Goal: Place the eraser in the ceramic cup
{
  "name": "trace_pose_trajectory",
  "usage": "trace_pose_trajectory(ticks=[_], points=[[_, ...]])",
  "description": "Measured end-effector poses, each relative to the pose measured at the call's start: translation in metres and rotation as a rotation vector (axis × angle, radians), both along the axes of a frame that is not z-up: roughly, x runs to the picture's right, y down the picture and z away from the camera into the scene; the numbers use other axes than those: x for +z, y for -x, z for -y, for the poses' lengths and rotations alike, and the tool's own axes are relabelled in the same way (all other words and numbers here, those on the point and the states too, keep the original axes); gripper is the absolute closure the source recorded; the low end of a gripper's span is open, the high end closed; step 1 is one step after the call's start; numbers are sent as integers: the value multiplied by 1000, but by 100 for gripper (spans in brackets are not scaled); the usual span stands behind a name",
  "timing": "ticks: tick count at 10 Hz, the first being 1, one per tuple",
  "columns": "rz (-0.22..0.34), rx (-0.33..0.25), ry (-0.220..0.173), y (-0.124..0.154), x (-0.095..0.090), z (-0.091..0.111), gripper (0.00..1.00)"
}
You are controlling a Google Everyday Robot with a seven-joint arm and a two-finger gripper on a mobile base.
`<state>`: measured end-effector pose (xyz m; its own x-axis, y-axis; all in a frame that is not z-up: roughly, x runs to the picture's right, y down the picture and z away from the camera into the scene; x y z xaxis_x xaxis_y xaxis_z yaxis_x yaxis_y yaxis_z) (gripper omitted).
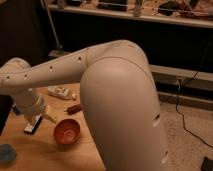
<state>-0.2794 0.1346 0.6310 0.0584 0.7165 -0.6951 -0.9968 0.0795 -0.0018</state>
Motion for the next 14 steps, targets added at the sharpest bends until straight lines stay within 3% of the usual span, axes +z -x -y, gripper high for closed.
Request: trace_pose_trajectory(ticks=[12, 14], points=[[0, 0, 0, 0, 0, 0, 35], [0, 3, 3, 0, 10, 3, 35]])
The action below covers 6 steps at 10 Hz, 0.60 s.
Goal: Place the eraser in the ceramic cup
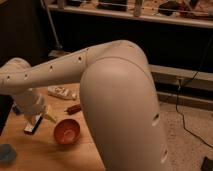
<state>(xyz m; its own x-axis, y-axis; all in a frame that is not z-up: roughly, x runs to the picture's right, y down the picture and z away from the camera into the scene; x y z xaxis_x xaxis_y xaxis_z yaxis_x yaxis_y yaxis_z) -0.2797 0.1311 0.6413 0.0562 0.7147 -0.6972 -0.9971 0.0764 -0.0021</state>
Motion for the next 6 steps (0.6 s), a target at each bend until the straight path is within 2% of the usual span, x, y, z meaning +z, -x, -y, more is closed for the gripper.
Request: trace_pose_trajectory(ticks=[1, 4, 6], points=[[-10, 7, -21, -6, 27, 15, 35], [5, 26, -59, -5, 76, 47, 35], [14, 36, -83, 3, 95, 64, 35]])
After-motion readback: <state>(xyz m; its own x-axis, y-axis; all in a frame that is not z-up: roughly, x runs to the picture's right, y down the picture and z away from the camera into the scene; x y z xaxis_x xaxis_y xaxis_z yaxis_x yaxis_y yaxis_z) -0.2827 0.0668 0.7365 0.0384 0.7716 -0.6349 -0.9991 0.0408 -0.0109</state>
